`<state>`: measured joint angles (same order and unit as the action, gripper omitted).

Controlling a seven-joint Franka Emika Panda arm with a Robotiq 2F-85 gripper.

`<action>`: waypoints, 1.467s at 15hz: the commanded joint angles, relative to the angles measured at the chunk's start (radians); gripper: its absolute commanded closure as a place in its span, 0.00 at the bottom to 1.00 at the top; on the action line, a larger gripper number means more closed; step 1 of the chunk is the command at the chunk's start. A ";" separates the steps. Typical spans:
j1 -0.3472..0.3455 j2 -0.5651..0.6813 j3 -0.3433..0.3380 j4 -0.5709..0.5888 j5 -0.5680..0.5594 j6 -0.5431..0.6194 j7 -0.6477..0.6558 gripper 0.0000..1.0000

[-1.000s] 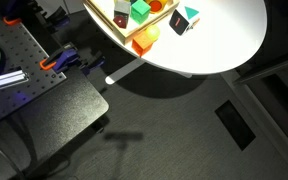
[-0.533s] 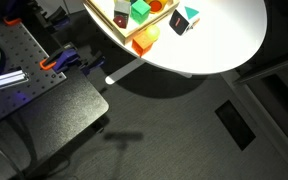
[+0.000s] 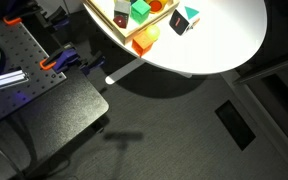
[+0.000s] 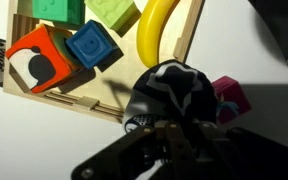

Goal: Pick up the block with the letter d on it and put it on the table

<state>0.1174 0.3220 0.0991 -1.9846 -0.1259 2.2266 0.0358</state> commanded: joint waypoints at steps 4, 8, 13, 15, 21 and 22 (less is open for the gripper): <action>0.018 -0.054 0.049 -0.031 0.041 -0.073 -0.110 0.95; 0.024 -0.035 0.057 -0.019 0.048 -0.110 -0.125 0.95; 0.018 -0.002 0.054 -0.008 0.062 -0.150 -0.138 0.95; 0.017 0.009 0.052 -0.006 0.067 -0.157 -0.139 0.63; 0.013 0.024 0.046 -0.002 0.065 -0.170 -0.138 0.27; 0.012 0.023 0.044 -0.001 0.065 -0.174 -0.136 0.20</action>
<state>0.1375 0.3478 0.1471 -1.9979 -0.0837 2.0818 -0.0750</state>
